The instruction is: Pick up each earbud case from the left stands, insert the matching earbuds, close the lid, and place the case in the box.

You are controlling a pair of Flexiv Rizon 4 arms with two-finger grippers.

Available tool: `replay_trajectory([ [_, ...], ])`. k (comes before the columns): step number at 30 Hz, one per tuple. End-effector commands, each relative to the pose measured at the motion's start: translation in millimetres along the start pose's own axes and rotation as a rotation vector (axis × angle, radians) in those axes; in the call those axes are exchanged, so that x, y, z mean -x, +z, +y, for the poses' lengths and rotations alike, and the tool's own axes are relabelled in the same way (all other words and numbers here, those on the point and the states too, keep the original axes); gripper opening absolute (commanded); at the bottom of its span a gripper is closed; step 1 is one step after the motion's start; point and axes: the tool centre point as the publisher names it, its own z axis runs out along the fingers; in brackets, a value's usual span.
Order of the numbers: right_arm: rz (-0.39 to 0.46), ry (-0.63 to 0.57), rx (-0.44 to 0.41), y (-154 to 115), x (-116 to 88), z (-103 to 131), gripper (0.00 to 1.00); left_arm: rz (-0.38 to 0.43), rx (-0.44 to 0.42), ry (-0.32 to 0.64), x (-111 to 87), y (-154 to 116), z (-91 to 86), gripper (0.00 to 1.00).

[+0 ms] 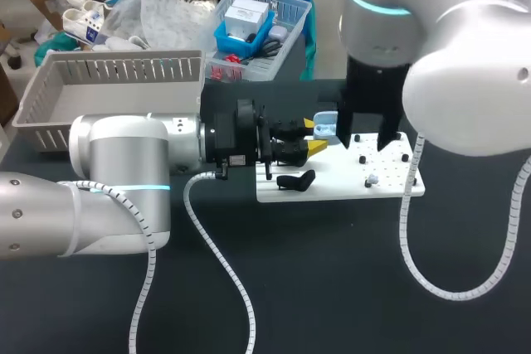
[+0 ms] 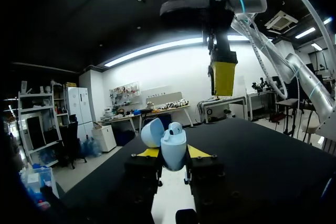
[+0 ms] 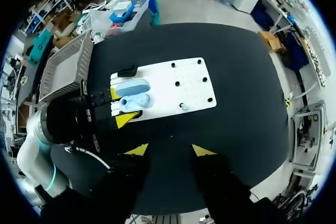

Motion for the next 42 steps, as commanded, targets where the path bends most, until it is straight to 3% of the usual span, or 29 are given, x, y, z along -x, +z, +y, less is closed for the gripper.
replay_trajectory([
  [1,-0.026,-0.033,0.004,12,-16,-16,0.45,-0.002,0.003,0.002,-0.5,0,-0.3,0.00],
  [9,0.020,-0.033,0.064,53,-25,-33,0.46,-0.002,0.003,0.002,-0.5,0,-0.3,0.00],
  [22,0.033,0.082,0.187,112,-3,-36,0.41,-0.002,0.003,0.002,-0.5,0,-0.3,0.00],
  [25,0.035,0.108,0.214,127,5,-38,0.44,-0.002,0.003,0.002,-0.5,0,-0.3,0.00],
  [31,0.033,0.141,0.242,143,15,-40,0.45,-0.002,0.003,0.002,-0.5,0,-0.3,0.00],
  [42,0.029,0.169,0.283,148,26,-33,0.42,-0.002,0.003,0.002,-0.5,0,-0.3,0.00],
])
